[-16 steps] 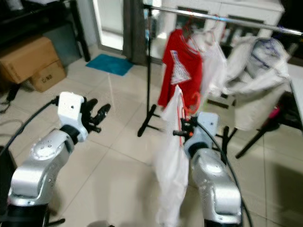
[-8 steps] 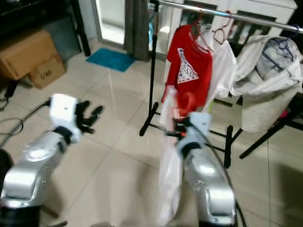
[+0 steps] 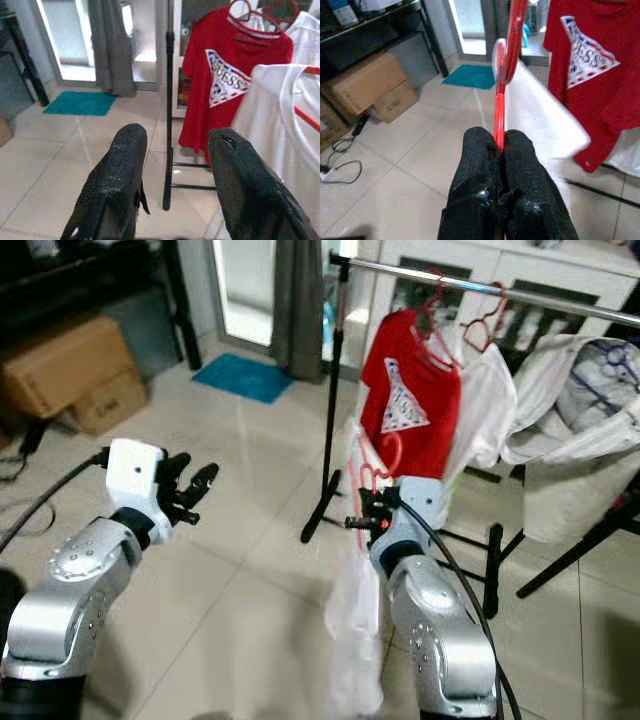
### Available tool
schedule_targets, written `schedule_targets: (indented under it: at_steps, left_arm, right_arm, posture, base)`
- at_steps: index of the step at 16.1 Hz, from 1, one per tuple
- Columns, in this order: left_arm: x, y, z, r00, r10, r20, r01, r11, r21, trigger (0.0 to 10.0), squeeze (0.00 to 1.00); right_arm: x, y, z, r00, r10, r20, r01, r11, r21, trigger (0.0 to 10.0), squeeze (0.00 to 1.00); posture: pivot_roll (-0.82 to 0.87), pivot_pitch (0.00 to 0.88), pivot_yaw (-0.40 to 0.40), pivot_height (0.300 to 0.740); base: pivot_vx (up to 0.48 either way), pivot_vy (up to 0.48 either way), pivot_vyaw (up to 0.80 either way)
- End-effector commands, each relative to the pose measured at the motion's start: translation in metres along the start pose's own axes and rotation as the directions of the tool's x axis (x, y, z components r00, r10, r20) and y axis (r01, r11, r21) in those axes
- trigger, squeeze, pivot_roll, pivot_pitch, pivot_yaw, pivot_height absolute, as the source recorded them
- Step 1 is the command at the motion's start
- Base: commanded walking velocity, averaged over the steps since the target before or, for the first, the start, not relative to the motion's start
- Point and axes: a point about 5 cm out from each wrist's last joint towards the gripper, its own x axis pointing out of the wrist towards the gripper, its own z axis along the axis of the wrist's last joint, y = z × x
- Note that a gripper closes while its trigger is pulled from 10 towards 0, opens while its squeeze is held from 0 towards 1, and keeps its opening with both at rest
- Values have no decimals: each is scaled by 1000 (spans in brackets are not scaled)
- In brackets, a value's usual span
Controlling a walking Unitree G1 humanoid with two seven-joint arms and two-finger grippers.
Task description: Hang hanger
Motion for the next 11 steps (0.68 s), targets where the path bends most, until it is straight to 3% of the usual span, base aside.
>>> schedule_targets:
  at_steps: [1, 11]
  left_arm:
    - [2, -8, 4, 1000, -24, 15, 24, 1000, 0, 10000, 0]
    - [2, -9, 4, 1000, -25, 19, 25, 1000, -3, 10000, 0]
  right_arm:
    - [-3, -6, 8, 999, -15, 35, 15, 1000, -10, 10000, 0]
    - [-1, -8, 9, 999, -19, 29, 19, 1000, -18, 10000, 0]
  posture:
    - [2, 47, -18, 740]
    - [3, 42, -23, 740]
  base:
    - [326, 0, 0]
    - [327, 0, 0]
